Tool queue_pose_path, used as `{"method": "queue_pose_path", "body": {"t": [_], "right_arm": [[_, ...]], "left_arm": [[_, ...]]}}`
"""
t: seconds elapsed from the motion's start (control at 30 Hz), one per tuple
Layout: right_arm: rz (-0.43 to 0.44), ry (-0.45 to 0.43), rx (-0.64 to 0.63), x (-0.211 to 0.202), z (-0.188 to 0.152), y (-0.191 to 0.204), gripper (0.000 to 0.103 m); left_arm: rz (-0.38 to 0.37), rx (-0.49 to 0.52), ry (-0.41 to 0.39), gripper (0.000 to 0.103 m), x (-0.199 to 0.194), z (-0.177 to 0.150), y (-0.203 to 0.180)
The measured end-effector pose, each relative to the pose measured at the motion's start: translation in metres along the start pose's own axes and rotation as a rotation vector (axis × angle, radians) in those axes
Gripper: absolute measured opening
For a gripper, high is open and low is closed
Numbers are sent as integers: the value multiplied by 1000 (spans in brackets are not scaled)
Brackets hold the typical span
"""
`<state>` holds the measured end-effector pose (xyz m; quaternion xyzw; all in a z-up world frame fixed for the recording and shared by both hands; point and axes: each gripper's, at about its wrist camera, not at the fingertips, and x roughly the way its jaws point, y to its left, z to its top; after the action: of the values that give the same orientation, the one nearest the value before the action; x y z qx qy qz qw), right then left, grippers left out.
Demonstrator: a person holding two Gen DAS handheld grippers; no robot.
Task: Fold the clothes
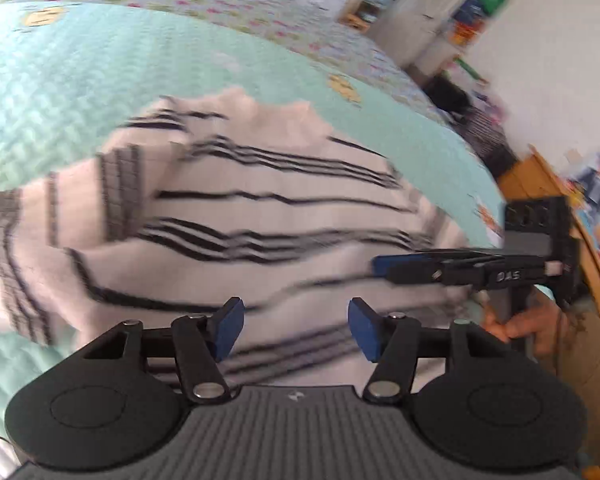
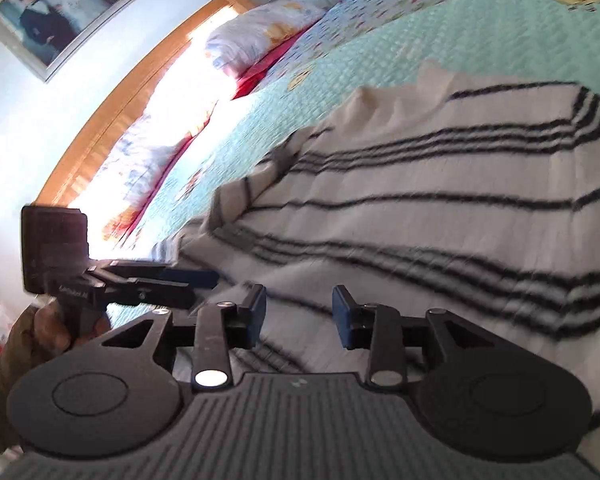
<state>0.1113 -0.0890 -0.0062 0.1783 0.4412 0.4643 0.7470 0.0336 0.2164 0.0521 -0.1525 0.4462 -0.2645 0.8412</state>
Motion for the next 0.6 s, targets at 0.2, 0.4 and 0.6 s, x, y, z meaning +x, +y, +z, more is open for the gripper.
{"method": "queue_pose_path", "body": {"t": [0.2,0.4,0.6], "right_arm": [[-16,62,-34,16,5,-7,35],[-56,-152,104,-7,37,-37,37],[7,48,-21,15,32,-23,44]], "left_arm": [[52,1,49,63,36,10,8],[-5,-81,19,67,42,31,32],[20,-132,-13,46,53,50,59]]}}
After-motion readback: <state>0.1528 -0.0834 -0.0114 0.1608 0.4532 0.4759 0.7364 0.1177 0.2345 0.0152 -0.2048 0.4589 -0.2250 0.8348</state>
